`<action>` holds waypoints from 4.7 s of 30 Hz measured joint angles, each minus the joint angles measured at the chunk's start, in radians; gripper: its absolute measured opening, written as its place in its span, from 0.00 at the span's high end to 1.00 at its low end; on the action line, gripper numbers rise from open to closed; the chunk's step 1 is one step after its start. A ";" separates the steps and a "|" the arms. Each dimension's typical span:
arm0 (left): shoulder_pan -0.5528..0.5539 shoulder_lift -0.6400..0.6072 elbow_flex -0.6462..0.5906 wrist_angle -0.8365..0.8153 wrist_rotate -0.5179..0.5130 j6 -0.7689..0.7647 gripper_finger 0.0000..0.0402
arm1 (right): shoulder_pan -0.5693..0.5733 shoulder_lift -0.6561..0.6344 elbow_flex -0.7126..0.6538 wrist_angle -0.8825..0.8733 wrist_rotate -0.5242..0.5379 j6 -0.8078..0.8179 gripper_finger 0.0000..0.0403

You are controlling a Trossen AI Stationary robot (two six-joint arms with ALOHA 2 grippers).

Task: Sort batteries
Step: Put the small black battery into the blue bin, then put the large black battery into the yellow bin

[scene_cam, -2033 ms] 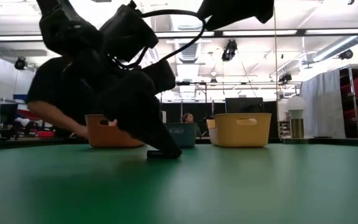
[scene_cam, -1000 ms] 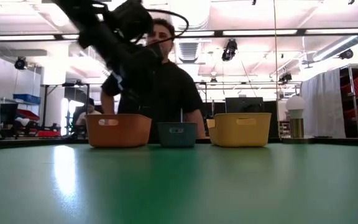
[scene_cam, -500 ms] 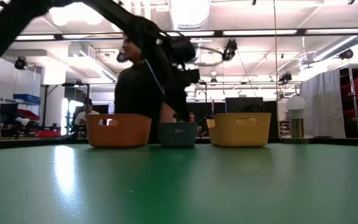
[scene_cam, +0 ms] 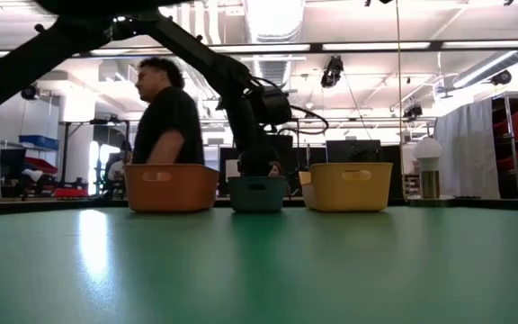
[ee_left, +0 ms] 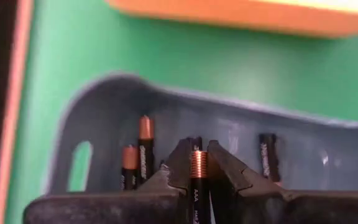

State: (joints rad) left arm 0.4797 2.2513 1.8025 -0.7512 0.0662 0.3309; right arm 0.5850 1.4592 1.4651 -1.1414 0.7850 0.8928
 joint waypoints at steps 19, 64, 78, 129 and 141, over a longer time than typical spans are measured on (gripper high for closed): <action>0.016 0.016 0.028 -0.024 -0.002 0.068 0.97 | -0.005 -0.018 -0.001 -0.028 0.010 0.011 0.66; 0.104 0.046 0.225 -0.206 0.162 0.254 0.87 | -0.016 -0.043 0.035 -0.011 -0.076 0.003 0.52; -0.051 -0.090 0.488 -0.465 0.324 0.016 0.90 | 0.001 -0.067 -0.053 -0.211 -0.255 0.080 0.49; -0.569 -0.763 -0.488 0.429 0.096 -0.415 0.91 | 0.305 0.133 -0.639 0.345 -1.336 0.394 0.08; -0.564 -0.758 -0.483 0.418 0.063 -0.418 0.91 | 0.311 0.257 -0.575 0.275 -1.353 0.219 0.09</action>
State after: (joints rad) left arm -0.0845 1.4929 1.3192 -0.3334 0.1291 -0.0868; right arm 0.8963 1.7166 0.8903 -0.8664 -0.5682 1.1121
